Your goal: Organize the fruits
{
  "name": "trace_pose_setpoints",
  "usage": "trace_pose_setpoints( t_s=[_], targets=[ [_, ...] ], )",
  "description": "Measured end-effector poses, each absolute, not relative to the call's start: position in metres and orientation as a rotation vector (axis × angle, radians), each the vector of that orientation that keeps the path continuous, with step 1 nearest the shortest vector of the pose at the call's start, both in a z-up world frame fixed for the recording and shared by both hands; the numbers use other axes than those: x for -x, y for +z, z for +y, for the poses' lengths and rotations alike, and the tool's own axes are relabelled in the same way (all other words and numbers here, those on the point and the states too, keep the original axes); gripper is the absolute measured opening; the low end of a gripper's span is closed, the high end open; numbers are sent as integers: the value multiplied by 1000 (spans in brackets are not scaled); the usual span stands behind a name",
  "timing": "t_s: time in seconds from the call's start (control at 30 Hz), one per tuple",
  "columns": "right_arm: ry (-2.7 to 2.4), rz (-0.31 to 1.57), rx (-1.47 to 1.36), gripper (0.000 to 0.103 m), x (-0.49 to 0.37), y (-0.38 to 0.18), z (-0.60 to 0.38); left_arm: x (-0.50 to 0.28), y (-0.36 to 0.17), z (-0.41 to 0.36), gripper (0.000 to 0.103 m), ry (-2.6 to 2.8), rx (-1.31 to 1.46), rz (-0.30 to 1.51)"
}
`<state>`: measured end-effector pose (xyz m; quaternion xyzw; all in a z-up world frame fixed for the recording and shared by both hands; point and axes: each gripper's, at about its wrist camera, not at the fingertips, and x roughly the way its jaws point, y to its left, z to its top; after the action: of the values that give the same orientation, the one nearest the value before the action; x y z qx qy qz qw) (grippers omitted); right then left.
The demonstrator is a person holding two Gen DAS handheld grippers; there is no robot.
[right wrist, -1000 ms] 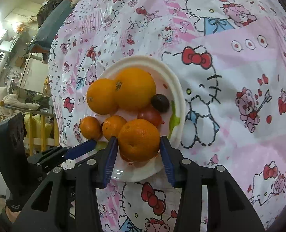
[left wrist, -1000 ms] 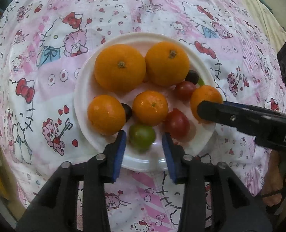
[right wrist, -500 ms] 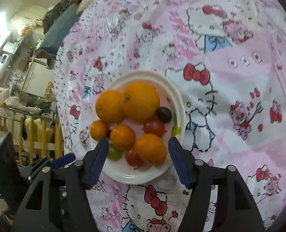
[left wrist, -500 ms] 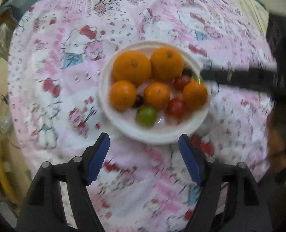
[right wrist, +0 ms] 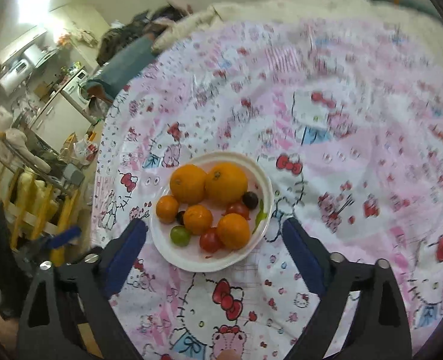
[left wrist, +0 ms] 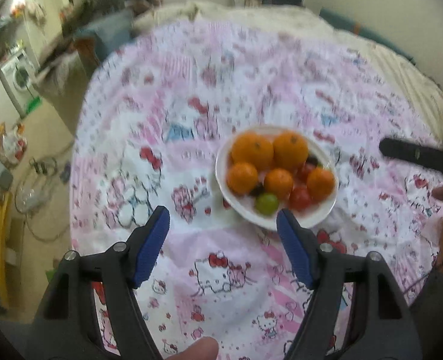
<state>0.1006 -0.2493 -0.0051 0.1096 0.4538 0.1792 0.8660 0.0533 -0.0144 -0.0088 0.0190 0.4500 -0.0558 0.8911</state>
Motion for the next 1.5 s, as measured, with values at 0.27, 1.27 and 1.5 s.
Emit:
trace_pose_setpoints(
  t_s=[0.27,1.27,1.5],
  targets=[
    [293,807,-164,103,-44,10,-238,-32,18,-5,92,-87,38,802],
    [223,769,-134,103,-19,0,-221,-9,8,-5,103,-17,51,779],
    [227,769,-137,103,-19,0,-220,-9,8,-6,103,-16,47,779]
  ],
)
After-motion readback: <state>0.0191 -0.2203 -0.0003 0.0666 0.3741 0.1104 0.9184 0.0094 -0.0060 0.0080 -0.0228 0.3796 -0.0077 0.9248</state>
